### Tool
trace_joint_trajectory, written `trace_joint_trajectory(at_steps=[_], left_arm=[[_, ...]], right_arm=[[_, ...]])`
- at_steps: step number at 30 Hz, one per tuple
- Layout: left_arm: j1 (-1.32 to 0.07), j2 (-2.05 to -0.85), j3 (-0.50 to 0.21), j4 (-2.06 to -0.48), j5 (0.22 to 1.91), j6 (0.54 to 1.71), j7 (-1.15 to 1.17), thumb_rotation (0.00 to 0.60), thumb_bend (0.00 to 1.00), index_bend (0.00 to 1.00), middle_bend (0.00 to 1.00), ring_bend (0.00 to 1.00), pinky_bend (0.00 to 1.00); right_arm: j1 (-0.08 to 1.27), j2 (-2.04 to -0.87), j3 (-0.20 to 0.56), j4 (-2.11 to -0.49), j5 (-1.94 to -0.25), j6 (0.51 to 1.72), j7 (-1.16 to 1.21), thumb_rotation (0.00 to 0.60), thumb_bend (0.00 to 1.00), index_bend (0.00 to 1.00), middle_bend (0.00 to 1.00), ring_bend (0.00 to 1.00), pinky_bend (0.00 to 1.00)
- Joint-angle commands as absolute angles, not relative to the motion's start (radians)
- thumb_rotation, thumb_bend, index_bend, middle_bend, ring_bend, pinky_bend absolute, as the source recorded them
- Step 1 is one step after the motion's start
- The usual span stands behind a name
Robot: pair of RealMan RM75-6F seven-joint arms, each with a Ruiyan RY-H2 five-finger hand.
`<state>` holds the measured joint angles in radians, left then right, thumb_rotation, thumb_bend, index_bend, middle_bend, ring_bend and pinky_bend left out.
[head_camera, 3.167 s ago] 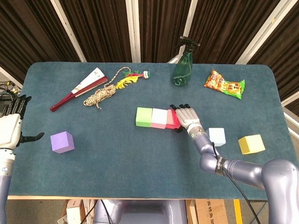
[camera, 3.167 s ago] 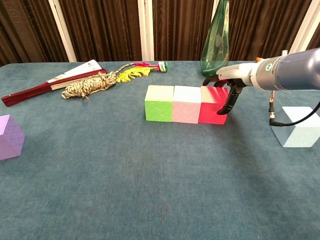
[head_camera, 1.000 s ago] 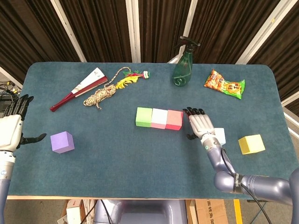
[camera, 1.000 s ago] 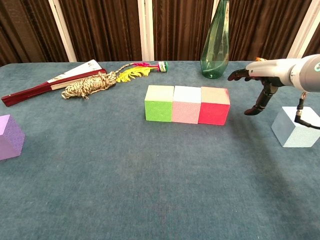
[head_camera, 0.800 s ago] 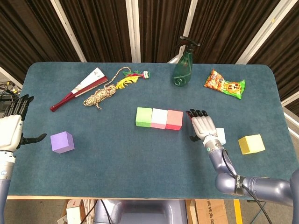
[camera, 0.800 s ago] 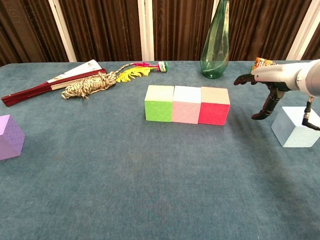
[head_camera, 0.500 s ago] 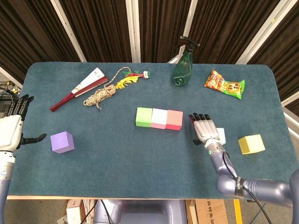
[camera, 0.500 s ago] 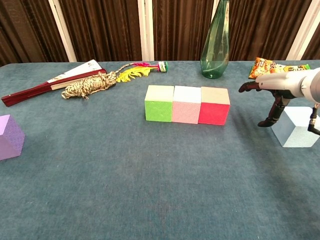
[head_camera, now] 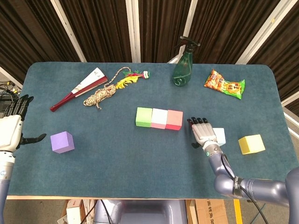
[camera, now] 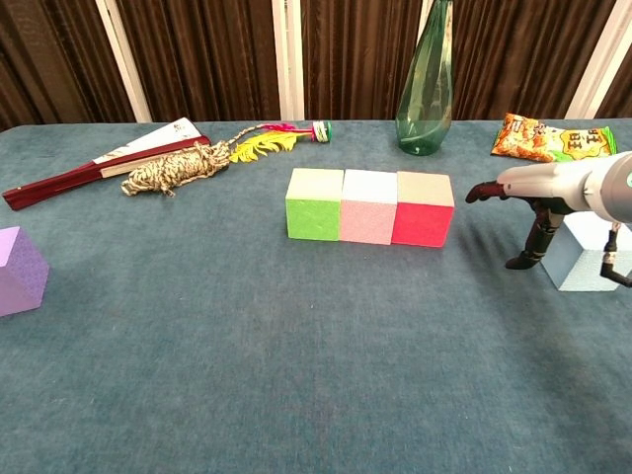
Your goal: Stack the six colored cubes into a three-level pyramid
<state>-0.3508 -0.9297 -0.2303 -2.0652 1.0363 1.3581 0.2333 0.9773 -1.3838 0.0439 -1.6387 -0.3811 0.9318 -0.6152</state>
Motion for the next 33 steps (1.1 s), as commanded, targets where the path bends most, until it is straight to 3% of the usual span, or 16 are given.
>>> trace_joint_trajectory(at_steps=[1,33], left_arm=[[-0.351,-0.93,-0.231,-2.063,1.034,1.358,0.232,0.6,0.13,0.0,0.0,0.01,0.08],[-0.356,-0.934,-0.236,-2.044,1.001,1.348,0.236,0.6,0.13,0.0,0.0,0.01,0.08]], right_arm=[[0.979,-1.392,0.054,-1.623,-0.389,0.914,-0.604,0.6,0.3,0.01,0.0,0.0,0.0],[1.02,-1.469,0.074,-1.474,-0.406,0.777,-0.552,0.6,0.3,0.05,0.0,0.0,0.0]])
